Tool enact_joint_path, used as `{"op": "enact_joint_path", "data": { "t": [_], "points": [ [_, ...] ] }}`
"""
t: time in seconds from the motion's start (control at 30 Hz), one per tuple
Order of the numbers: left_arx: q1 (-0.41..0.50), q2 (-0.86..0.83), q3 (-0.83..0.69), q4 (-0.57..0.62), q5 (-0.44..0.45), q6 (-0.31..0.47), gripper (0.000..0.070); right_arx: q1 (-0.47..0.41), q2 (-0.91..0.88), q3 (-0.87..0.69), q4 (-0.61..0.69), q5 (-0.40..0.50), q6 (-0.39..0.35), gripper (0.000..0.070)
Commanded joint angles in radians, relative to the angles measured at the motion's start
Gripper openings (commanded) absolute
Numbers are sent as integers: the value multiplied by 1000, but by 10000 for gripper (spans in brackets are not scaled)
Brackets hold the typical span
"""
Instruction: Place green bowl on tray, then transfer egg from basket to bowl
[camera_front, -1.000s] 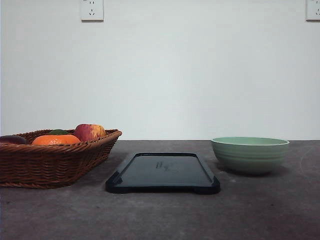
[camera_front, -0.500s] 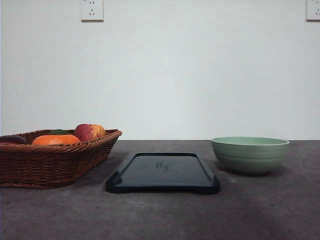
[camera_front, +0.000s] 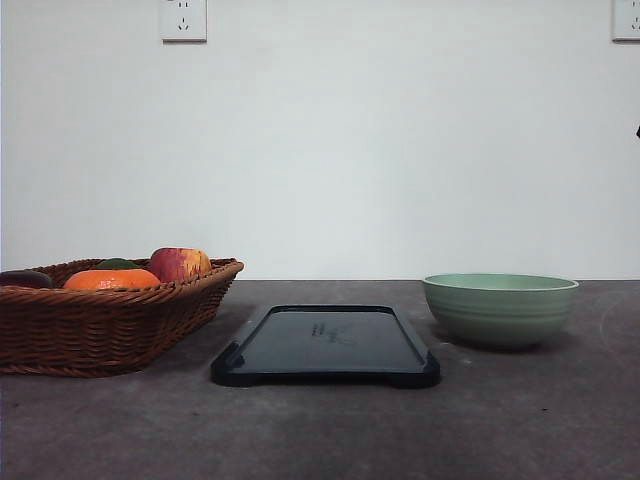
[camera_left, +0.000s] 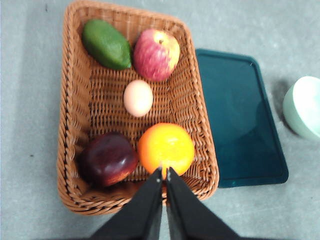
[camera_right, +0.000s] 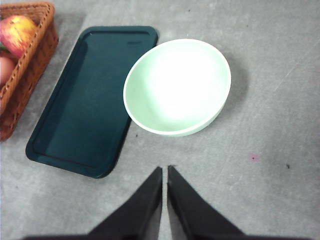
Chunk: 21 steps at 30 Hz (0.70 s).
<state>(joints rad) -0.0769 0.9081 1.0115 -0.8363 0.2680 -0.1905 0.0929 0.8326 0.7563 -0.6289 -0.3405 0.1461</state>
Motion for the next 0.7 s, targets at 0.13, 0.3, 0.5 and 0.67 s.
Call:
{"op": "enact_joint_path", "data": {
  "t": [0.13, 0.3, 0.5, 0.67],
  "points": [
    [-2, 7, 23, 36, 6, 21, 220, 4, 5, 20, 7, 2, -34, 381],
    [-2, 7, 23, 69, 6, 13, 350, 4, 5, 20, 7, 8, -12, 485],
    [-2, 7, 23, 73, 6, 12, 351, 3, 67, 70, -39, 35, 64, 454],
    [-2, 7, 23, 74, 6, 12, 350, 3, 217, 188, -133, 55, 62, 453]
  ]
}}
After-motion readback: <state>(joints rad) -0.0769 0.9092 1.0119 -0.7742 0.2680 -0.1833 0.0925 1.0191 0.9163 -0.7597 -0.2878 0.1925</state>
